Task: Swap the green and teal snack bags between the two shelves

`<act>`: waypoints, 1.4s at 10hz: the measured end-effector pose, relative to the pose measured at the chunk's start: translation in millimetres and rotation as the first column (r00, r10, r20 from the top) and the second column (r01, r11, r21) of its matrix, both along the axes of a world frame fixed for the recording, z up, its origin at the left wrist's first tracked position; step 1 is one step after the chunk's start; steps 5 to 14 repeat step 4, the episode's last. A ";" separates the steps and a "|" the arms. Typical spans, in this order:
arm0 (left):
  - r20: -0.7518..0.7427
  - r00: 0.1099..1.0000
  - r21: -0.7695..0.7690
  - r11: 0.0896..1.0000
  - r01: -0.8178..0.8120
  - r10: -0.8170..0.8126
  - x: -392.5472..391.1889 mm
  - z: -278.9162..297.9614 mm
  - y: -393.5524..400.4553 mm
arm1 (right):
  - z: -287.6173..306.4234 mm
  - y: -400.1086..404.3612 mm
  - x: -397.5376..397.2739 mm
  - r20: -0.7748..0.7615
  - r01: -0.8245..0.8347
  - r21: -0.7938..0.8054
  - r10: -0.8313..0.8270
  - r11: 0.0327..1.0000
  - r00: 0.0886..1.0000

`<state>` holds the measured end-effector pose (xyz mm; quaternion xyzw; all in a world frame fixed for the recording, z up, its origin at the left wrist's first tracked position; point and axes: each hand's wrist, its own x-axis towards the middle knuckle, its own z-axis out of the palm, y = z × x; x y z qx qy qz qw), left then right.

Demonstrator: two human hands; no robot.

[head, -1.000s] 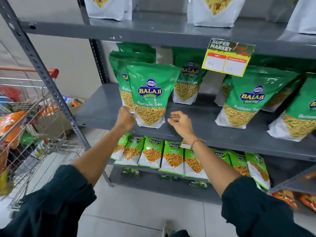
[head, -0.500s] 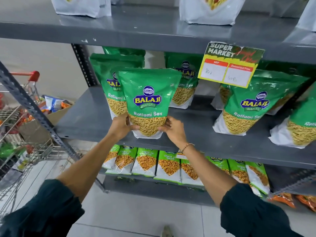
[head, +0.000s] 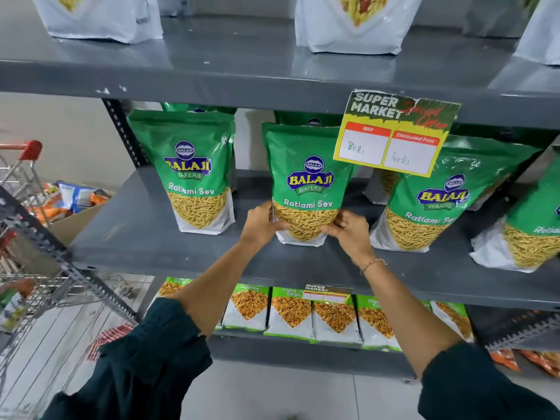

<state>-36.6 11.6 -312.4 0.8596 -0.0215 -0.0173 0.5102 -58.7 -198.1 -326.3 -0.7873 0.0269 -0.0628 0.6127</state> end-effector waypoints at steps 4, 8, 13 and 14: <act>-0.007 0.999 0.072 0.997 0.034 -0.033 -11.1 2.1 -9.2 | 1.1 -0.1 -1.8 0.011 -0.076 -0.041 0.076 0.996 0.997; -0.007 0.999 0.072 0.997 0.034 -0.033 -11.1 2.1 -9.2 | 1.1 -0.1 -1.8 0.011 -0.076 -0.041 0.076 0.996 0.997; -0.007 0.999 0.072 0.997 0.034 -0.033 -11.1 2.1 -9.2 | 1.1 -0.1 -1.8 0.011 -0.076 -0.041 0.076 0.996 0.997; -0.007 0.999 0.072 0.997 0.034 -0.033 -11.1 2.1 -9.2 | 1.1 -0.1 -1.8 0.011 -0.076 -0.041 0.076 0.996 0.997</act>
